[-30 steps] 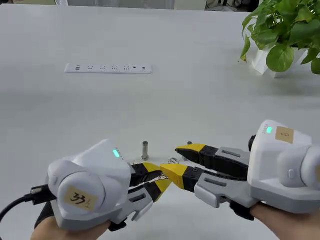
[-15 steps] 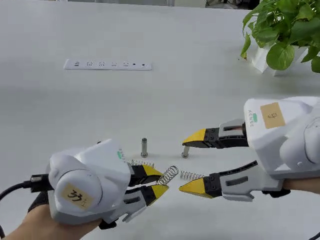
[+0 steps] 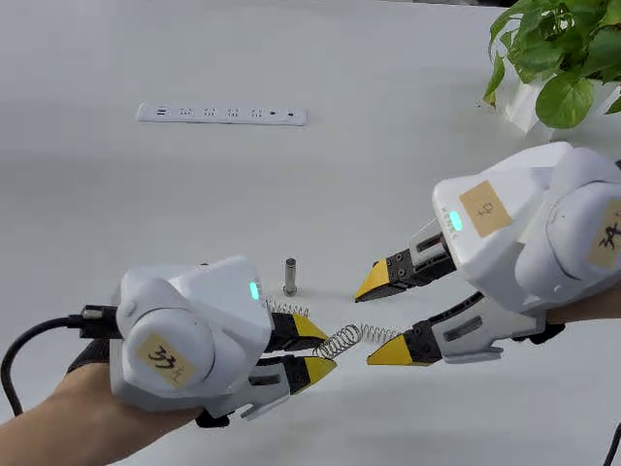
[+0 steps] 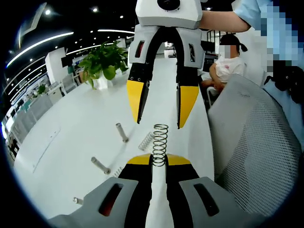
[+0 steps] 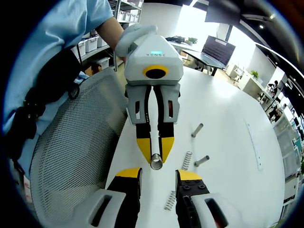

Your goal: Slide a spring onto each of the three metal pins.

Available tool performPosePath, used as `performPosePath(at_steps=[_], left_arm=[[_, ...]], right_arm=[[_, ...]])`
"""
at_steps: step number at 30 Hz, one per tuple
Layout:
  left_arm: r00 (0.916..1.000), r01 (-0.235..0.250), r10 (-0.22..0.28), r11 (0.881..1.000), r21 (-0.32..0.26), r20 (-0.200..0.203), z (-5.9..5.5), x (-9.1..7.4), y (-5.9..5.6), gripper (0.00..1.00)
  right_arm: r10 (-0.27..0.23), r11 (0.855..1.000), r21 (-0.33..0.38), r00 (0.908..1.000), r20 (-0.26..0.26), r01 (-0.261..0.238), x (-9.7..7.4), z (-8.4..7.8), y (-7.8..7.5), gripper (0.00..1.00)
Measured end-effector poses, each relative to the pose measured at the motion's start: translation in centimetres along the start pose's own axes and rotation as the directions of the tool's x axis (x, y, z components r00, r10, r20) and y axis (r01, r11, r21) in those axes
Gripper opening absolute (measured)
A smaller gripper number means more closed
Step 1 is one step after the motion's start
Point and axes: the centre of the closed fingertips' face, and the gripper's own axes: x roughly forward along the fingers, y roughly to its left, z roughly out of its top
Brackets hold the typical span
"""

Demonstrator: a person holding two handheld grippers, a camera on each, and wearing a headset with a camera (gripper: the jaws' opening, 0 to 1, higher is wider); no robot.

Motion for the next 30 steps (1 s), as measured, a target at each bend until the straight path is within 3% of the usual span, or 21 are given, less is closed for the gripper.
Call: performPosePath(at_steps=[5,17,30], left_arm=[[0.9997,0.018,-0.018,1.0,0.011,-0.017,-0.1,0.1,-0.2,0.06],[0.9995,0.03,-0.03,1.0,0.006,-0.006,0.4,0.5,-0.6,0.06],[0.9996,0.027,-0.027,1.0,-0.011,0.008,0.8,0.6,-0.7,0.06]], right_arm=[[0.032,0.999,-0.023,0.999,-0.03,-0.033,0.7,-0.1,0.5,0.22],[0.074,0.996,-0.042,0.9961,-0.047,-0.076,1.6,0.3,0.9,0.13],[0.088,0.994,-0.05,0.9926,-0.083,-0.092,2.2,-0.4,1.1,0.09]])
